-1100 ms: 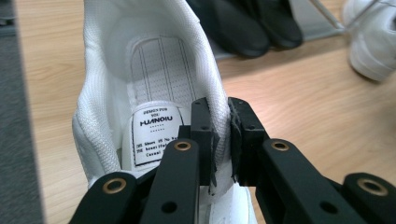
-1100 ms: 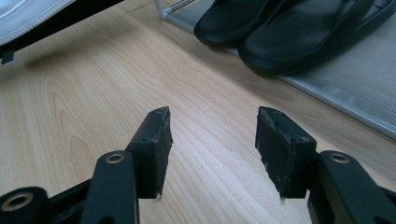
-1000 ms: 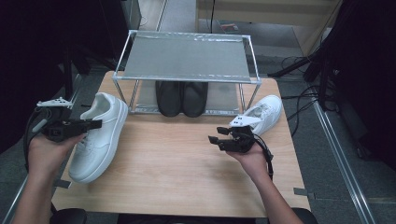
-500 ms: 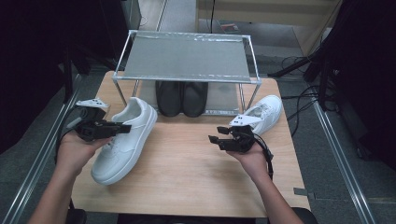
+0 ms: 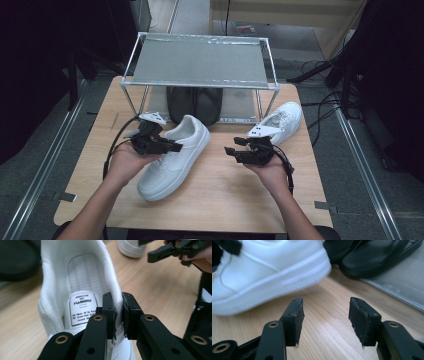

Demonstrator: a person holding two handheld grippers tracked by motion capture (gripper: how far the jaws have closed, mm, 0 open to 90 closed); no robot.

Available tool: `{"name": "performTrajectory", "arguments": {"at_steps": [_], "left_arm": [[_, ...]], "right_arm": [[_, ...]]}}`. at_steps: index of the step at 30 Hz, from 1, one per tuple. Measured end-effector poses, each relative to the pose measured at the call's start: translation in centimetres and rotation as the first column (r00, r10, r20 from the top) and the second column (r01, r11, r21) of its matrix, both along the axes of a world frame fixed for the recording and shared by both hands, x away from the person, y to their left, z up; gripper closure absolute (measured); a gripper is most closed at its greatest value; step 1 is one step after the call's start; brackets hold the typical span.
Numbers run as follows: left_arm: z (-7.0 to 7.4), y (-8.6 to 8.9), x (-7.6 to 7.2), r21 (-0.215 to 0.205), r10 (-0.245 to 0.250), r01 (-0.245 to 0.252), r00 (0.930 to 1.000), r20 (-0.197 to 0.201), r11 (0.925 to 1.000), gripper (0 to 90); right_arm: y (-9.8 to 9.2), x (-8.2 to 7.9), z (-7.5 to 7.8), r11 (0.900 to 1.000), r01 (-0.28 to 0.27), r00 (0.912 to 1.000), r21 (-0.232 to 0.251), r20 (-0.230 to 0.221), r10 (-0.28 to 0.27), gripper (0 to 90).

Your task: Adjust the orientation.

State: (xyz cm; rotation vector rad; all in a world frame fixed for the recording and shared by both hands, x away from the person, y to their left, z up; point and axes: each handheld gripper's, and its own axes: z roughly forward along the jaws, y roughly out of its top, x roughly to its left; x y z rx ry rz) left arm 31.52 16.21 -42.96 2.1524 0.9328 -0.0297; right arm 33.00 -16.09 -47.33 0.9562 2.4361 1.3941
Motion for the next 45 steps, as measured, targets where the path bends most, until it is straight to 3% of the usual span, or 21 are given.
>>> {"name": "performTrajectory", "arguments": {"at_steps": [1, 4, 7, 11, 16, 19, 22, 27, 32, 40, 45], "left_arm": [[-0.3, -0.6, 0.1, -0.007, -0.016, 0.016, 0.9999, -0.003, 0.9999, 82.4], [-1.0, -2.2, 0.2, 0.026, -0.047, 0.047, 0.9988, 0.010, 0.9986, 82.4], [-1.9, -3.0, 0.4, 0.015, -0.065, 0.065, 0.9978, -0.011, 0.9978, 82.7], [-2.6, -4.1, 0.4, 0.022, -0.078, 0.078, 0.9969, -0.010, 0.9967, 82.8], [-3.4, -5.0, 0.6, -0.006, -0.105, 0.105, 0.9942, -0.023, 0.9944, 82.7], [-3.7, -4.9, 0.9, -0.047, -0.103, 0.101, 0.9937, -0.043, 0.9938, 82.5], [-3.9, -4.7, 1.0, -0.055, -0.100, 0.097, 0.9942, -0.040, 0.9937, 81.9], [-3.5, -4.7, 0.5, -0.034, -0.096, 0.096, 0.9953, 0.016, 0.9948, 76.9], [-2.6, -3.4, 0.2, -0.084, -0.064, 0.066, 0.9974, 0.034, 0.9943, 64.6], [-2.0, -1.8, -1.3, -0.114, -0.024, 0.029, 0.9988, 0.043, 0.9930, 52.2], [-2.1, -1.7, -2.7, -0.105, -0.024, 0.030, 0.9984, 0.051, 0.9940, 47.1]], "right_arm": [[0.0, -0.1, 0.0, 1.000, 0.003, 1.0000, 0.002, -0.003, -0.003, 46.9], [-0.2, -0.3, -0.1, 1.000, 0.006, 1.0000, 0.001, -0.001, -0.006, 46.9], [-0.3, -0.5, -0.2, 1.000, 0.011, 0.9999, -0.001, -0.002, -0.011, 47.0], [-0.5, -0.8, -0.3, 1.000, 0.017, 0.9998, -0.005, -0.003, -0.017, 47.2], [-0.7, -1.3, -0.6, 1.000, 0.025, 0.9997, -0.008, -0.007, -0.025, 47.2], [-0.7, -1.5, -0.7, 1.000, 0.027, 0.9996, -0.005, -0.013, -0.027, 47.7], [-0.6, -1.7, -1.0, 1.000, 0.023, 0.9996, 0.000, -0.019, -0.023, 48.6], [-0.3, -1.7, -1.0, 1.000, 0.019, 0.9995, 0.005, -0.025, -0.019, 49.3], [0.0, -1.5, -1.1, 1.000, 0.007, 0.9997, 0.004, -0.025, -0.007, 49.6], [1.0, -1.0, -1.0, 1.000, -0.024, 0.9995, 0.000, -0.019, 0.024, 49.6], [1.7, -0.6, -0.8, 0.999, -0.043, 0.9989, 0.007, -0.020, 0.043, 50.8]]}}
